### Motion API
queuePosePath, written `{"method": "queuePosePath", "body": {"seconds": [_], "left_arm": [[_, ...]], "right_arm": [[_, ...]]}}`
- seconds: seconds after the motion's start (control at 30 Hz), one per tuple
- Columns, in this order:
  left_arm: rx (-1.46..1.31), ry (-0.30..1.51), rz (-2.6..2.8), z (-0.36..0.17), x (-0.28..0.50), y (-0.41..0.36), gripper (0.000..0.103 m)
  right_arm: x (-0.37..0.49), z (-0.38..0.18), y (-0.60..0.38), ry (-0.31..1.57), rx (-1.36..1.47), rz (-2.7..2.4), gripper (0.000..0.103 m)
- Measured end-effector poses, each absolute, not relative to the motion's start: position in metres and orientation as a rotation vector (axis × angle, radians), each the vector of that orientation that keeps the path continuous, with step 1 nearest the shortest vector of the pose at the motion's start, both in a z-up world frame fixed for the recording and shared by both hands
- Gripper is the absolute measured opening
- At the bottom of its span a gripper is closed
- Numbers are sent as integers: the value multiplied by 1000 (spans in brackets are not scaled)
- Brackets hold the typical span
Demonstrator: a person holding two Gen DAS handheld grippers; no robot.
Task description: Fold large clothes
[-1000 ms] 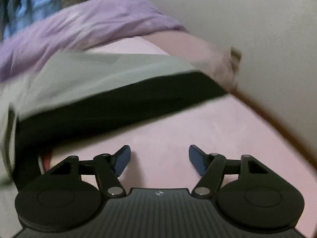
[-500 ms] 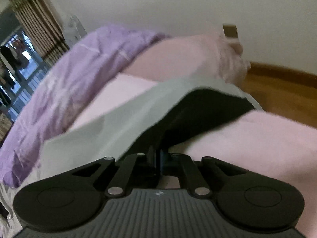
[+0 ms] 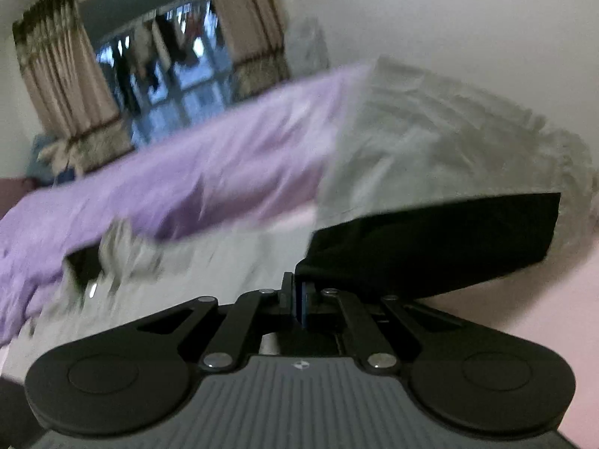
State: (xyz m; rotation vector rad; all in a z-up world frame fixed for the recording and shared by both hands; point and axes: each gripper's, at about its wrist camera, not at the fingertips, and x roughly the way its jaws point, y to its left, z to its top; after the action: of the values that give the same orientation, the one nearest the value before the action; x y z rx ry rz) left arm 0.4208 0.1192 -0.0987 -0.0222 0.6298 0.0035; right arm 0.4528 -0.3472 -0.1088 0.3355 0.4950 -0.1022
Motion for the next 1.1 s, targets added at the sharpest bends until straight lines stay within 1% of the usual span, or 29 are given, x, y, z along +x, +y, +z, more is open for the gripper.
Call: {"method": "queuePosePath", "body": {"seconds": [0.07,0.1,0.17,0.2,0.23,0.3,0.33,0.37,0.5,0.6,0.7,0.77,0.9,0.93,0.97,1.1], "left_arm": [[-20,625,9,-101,421,120,99],[-25,627,8,-102,421,121,99],[-30,629,4,-104,421,120,99],[-29,628,2,-105,421,120,99],[-27,628,3,-106,421,120,99],[-21,629,9,-108,421,120,99],[-20,631,13,-109,421,120,99],[-23,633,18,-110,421,121,99],[-41,636,26,-110,422,125,99],[-40,630,25,-110,420,125,99],[-38,627,22,-110,419,124,99],[-35,627,19,-110,419,123,99],[-25,620,13,-109,417,121,99],[-22,618,12,-109,417,121,99],[-21,616,11,-109,417,121,99],[-20,612,13,-109,416,123,99]], "right_arm": [[463,-130,-343,580,342,-88,3],[467,-140,-344,593,339,-97,3],[463,-146,-346,561,339,-95,3],[461,-144,-348,559,344,-87,6],[458,-140,-350,559,358,-70,15],[451,-133,-352,554,375,-47,25],[446,-129,-355,550,384,-30,35],[448,-126,-356,548,393,-22,41],[438,-112,-362,544,363,-47,42],[427,-103,-372,491,364,-71,42],[421,-100,-394,441,449,-103,48],[421,-105,-408,432,500,-122,57],[423,-109,-420,437,549,-131,58],[421,-108,-422,430,580,-120,61],[420,-109,-424,423,619,-113,67],[414,-122,-428,441,802,-130,68]]}}
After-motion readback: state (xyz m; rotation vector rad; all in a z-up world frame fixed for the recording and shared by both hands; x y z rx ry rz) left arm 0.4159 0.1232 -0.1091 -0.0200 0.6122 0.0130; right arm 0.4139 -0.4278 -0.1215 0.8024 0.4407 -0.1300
